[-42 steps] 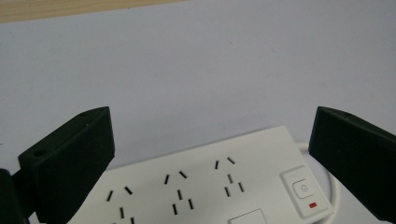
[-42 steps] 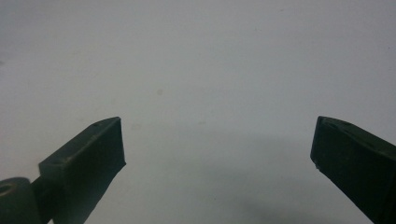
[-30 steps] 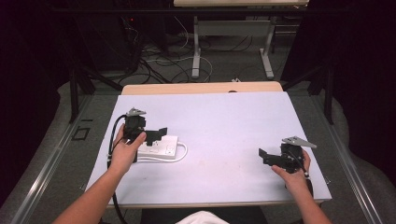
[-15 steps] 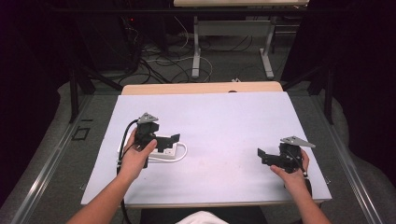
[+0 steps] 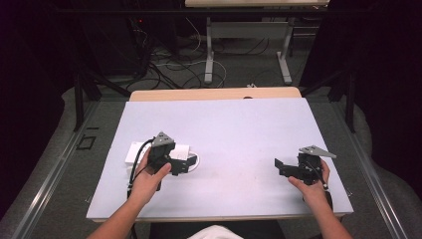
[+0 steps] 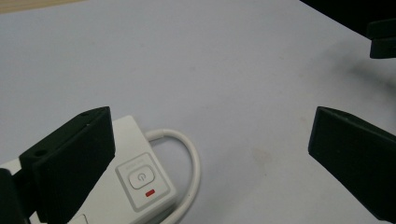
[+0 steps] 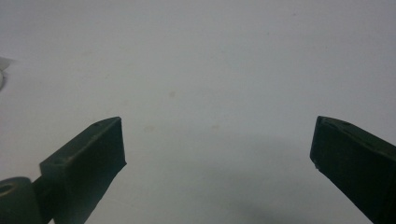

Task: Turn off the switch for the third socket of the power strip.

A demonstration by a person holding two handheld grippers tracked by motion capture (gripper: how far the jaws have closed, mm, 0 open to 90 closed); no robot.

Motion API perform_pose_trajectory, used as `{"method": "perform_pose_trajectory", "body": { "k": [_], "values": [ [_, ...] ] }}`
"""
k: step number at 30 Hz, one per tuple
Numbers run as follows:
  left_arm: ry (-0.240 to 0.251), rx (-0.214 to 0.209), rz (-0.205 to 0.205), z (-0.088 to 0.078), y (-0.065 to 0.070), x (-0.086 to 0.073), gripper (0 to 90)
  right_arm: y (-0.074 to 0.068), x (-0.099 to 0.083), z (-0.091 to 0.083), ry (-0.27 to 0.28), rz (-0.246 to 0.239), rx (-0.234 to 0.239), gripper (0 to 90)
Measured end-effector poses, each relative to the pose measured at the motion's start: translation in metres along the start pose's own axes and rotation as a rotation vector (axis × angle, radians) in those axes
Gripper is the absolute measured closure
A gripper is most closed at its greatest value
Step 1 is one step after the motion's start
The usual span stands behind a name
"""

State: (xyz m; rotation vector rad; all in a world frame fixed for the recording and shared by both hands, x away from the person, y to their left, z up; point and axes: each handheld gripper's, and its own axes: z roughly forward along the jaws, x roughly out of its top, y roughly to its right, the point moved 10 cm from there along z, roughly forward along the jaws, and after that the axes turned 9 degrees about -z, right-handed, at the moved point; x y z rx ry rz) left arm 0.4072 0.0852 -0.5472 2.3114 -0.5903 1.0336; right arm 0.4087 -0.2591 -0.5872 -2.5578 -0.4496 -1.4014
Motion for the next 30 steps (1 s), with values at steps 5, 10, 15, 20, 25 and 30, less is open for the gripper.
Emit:
{"method": "perform_pose_trajectory", "body": {
  "k": [5,10,15,20,25,30],
  "values": [
    [0.006,-0.005,0.019,0.003,0.004,-0.01,0.5,0.0,0.001,0.001,0.008,-0.008,-0.006,2.5],
    [-0.007,-0.016,0.025,0.009,0.007,-0.022,0.5,0.0,0.0,0.0,0.002,-0.01,0.002,2.6],
    [-0.007,-0.027,0.019,0.014,0.011,-0.034,0.5,-0.001,0.0,0.0,0.0,-0.012,0.004,2.6],
    [-0.01,-0.027,0.028,0.018,0.013,-0.04,0.5,-0.001,0.0,0.0,0.003,-0.012,0.004,2.6],
    [-0.022,-0.02,0.042,0.023,0.014,-0.05,0.5,-0.004,0.0,0.0,-0.003,-0.01,0.011,2.6],
    [-0.037,-0.024,0.058,0.027,0.016,-0.056,0.5,-0.005,0.0,0.001,0.001,-0.022,0.013,2.6]
  ]
}}
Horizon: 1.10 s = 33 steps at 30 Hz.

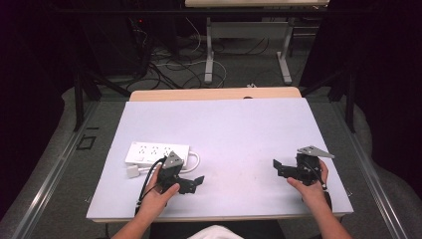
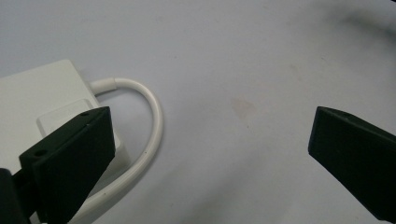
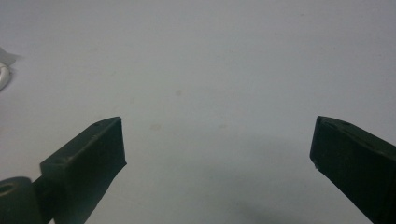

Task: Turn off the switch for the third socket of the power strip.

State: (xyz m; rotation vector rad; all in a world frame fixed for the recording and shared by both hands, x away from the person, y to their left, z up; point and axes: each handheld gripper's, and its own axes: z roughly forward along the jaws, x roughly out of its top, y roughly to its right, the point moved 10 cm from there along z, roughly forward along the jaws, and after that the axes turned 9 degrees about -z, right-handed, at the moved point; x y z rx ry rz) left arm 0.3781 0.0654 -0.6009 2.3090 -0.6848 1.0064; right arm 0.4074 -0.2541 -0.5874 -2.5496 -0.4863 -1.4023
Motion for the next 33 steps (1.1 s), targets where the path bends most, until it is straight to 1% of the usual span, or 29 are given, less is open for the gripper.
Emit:
{"method": "perform_pose_trajectory", "body": {
  "k": [1,3,5,6,7,8,9,11,12,13,14,15,16,17,18,19,20,22,24,25,26,28,29,30,33],
  "values": [
    [0.0,0.001,0.004,0.001,0.0,-0.001,0.5,0.0,0.0,0.0,0.001,0.002,0.0,2.6],
    [-0.014,-0.013,-0.004,0.001,0.003,-0.003,0.5,-0.001,0.0,0.0,0.0,0.003,0.001,2.6],
    [-0.004,-0.009,-0.003,0.003,0.003,-0.004,0.5,-0.001,0.0,0.0,0.0,0.002,0.001,2.6],
    [-0.006,-0.006,0.004,0.004,0.003,-0.004,0.5,-0.002,0.0,0.0,-0.004,0.011,0.004,2.6],
    [-0.012,-0.004,0.011,0.005,0.003,-0.006,0.5,-0.002,0.0,0.0,-0.004,0.008,0.004,2.6],
    [-0.017,-0.009,0.002,0.006,0.004,-0.007,0.5,-0.003,0.0,0.0,-0.005,0.004,0.006,2.6],
    [-0.019,0.0,0.02,0.007,0.004,-0.008,0.5,-0.003,0.0,0.0,-0.004,0.002,0.006,2.6],
    [-0.026,0.001,0.024,0.009,0.005,-0.01,0.5,-0.003,0.0,0.001,-0.002,-0.007,0.005,2.6],
    [-0.029,0.007,0.037,0.009,0.005,-0.011,0.5,-0.003,0.0,0.001,0.002,-0.011,0.005,2.7],
    [-0.033,0.001,0.039,0.01,0.006,-0.011,0.5,-0.004,0.0,0.001,-0.004,-0.015,0.009,2.7],
    [-0.055,-0.013,0.035,0.009,0.008,-0.013,0.5,-0.005,0.0,0.001,-0.002,-0.01,0.012,2.7],
    [-0.039,0.0,0.042,0.011,0.008,-0.013,0.5,-0.006,0.0,0.001,-0.004,-0.007,0.015,2.7],
    [-0.04,-0.001,0.042,0.011,0.009,-0.013,0.5,-0.006,0.0,0.001,-0.004,-0.006,0.015,2.7],
    [-0.037,-0.004,0.05,0.012,0.009,-0.013,0.5,-0.005,0.0,0.001,-0.002,-0.016,0.016,2.7],
    [-0.037,-0.005,0.051,0.013,0.01,-0.013,0.5,-0.006,0.0,0.001,-0.003,-0.011,0.017,2.7],
    [-0.042,-0.009,0.04,0.013,0.012,-0.014,0.5,-0.007,0.0,0.001,-0.003,-0.014,0.018,2.7],
    [-0.046,-0.006,0.048,0.013,0.011,-0.015,0.5,-0.007,0.0,0.001,-0.004,-0.009,0.019,2.8],
    [-0.052,-0.007,0.053,0.014,0.012,-0.016,0.5,-0.007,0.0,0.002,-0.003,-0.018,0.021,2.8],
    [-0.055,-0.015,0.048,0.015,0.013,-0.017,0.5,-0.008,0.0,0.002,-0.002,-0.029,0.025,2.8],
    [-0.058,-0.009,0.058,0.015,0.013,-0.017,0.5,-0.009,0.0,0.002,-0.003,-0.025,0.025,2.9],
    [-0.06,-0.01,0.058,0.016,0.013,-0.018,0.5,-0.009,-0.001,0.002,-0.006,-0.019,0.027,2.9],
    [-0.063,-0.012,0.057,0.017,0.015,-0.019,0.5,-0.01,-0.001,0.002,-0.007,-0.021,0.028,3.0],
    [-0.075,-0.017,0.064,0.017,0.015,-0.02,0.5,-0.009,-0.001,0.002,-0.006,-0.026,0.027,3.0],
    [-0.065,-0.012,0.066,0.018,0.015,-0.019,0.5,-0.009,-0.001,0.002,-0.005,-0.028,0.028,3.1],
    [-0.07,-0.012,0.068,0.019,0.016,-0.02,0.5,-0.009,-0.001,0.002,-0.008,-0.029,0.029,3.1]
  ]
}}
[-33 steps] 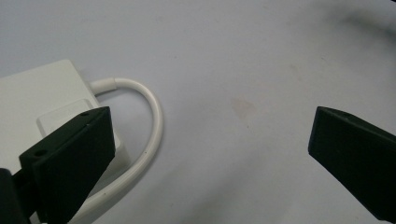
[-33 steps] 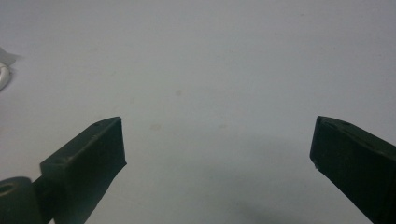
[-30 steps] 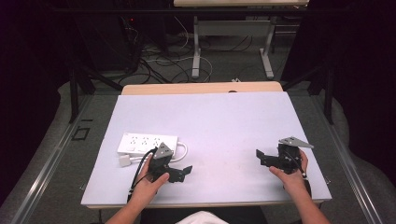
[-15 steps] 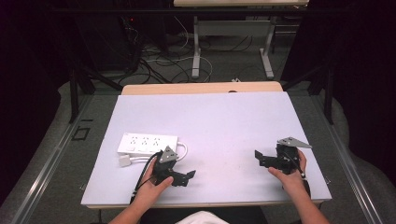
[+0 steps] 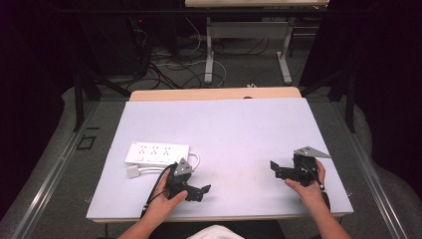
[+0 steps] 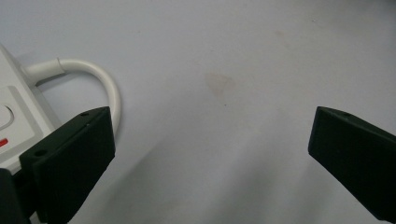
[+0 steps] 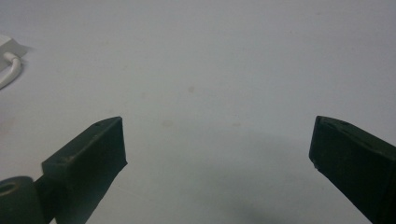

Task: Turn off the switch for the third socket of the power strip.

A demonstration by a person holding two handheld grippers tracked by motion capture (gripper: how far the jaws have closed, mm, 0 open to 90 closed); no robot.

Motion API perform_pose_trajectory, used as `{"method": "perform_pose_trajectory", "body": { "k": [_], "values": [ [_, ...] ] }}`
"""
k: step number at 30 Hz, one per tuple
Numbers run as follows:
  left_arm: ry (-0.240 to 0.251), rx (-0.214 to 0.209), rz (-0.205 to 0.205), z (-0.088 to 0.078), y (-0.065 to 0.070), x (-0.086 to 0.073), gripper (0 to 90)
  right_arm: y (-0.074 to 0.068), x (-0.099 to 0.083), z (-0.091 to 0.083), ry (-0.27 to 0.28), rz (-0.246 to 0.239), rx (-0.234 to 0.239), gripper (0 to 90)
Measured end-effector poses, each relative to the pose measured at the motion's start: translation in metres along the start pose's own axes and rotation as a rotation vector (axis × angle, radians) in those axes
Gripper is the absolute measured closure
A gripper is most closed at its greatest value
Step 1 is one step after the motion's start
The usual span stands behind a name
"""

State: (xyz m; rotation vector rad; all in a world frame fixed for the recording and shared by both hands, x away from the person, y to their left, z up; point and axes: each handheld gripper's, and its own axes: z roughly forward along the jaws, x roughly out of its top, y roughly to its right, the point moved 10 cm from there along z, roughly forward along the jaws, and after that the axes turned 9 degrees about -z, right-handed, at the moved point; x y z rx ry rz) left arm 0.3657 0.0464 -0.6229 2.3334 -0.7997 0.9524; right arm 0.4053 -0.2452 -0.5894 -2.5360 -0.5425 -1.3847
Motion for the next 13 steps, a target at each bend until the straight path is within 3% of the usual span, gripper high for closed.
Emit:
{"method": "perform_pose_trajectory", "body": {
  "k": [13],
  "values": [
    [0.001,-0.001,-0.004,0.0002,-0.001,0.0002,0.5,0.0006,-0.0005,0.0016,-0.001,0.007,-0.001,3.4]
  ]
}}
